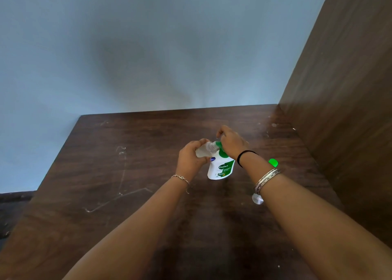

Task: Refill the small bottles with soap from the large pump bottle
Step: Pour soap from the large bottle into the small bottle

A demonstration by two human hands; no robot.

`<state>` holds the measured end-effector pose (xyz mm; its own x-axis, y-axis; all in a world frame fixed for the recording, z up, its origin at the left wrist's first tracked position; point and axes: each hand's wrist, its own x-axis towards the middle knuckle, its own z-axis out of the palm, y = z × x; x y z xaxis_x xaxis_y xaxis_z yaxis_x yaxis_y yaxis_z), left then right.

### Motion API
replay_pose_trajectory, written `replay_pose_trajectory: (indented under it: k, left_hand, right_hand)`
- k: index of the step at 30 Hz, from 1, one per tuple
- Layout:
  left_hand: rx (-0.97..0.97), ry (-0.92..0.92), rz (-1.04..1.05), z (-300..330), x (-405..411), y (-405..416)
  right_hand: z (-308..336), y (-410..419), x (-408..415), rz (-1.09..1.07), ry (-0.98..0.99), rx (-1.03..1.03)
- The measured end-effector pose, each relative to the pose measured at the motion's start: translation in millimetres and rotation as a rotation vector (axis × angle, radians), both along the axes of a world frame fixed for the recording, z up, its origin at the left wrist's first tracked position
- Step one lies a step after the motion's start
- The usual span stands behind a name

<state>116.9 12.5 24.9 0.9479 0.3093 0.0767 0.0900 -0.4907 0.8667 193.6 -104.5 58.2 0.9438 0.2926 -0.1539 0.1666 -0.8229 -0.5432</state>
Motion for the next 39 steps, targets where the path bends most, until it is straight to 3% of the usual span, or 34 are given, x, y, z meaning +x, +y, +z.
replay_pose_trajectory:
  k: [39]
  left_hand:
    - [0.000,-0.036,-0.022,7,3,3]
  right_hand:
    - [8,1,3,0.004,0.013,-0.014]
